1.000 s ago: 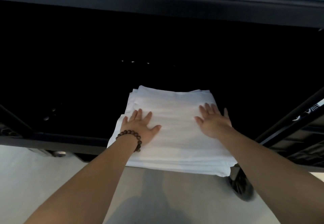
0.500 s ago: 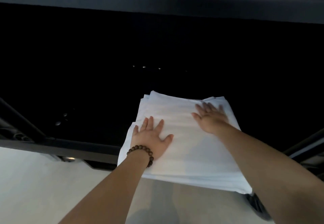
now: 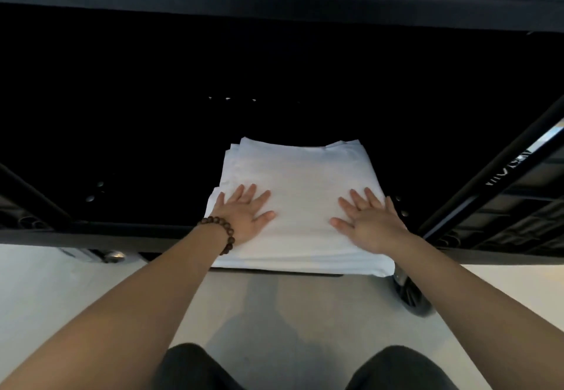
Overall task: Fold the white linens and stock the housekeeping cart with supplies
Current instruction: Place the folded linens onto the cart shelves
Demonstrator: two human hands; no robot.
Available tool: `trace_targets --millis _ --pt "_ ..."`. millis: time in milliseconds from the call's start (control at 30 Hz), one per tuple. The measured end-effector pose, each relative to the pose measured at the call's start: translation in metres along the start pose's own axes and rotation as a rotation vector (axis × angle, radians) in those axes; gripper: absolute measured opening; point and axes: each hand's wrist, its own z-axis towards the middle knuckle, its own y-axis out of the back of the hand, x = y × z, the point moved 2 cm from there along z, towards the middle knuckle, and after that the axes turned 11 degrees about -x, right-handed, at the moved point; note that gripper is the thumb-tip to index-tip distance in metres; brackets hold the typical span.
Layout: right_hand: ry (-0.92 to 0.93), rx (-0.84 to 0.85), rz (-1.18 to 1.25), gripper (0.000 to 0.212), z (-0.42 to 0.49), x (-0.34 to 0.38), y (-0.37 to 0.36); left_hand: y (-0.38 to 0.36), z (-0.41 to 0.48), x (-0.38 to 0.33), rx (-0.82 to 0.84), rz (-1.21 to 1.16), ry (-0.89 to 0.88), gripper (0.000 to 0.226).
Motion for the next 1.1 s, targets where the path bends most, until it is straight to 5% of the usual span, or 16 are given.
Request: trace_targets --millis 167,300,467,800,1100 --pt "0.306 -0.232 -0.127 0.104 -0.068 0.037 -0.013 -0.01 -0.044 -0.007 -0.048 0.17 -0.265 0.109" --pt "0.347 -0.362 -0.292 0.124 -0.087 0.05 -0.036 -0.038 -0.067 -0.015 -0.267 0.442 -0.324 0.112" --pt "0.331 -0.448 -0.391 0.113 -0.078 0.047 -0.049 -0.053 -0.08 -0.024 -0.413 0.473 -0.337 0.106" --pt "0.308 -0.613 -0.309 0.086 -0.052 0.028 -0.029 -0.022 -0.058 -0.029 -0.446 0.464 -0.31 0.101" --pt "0.127 -0.487 -0.23 0.092 -0.011 0.005 -0.022 -0.016 -0.006 -0.04 -0.425 0.373 -0.189 0.095"
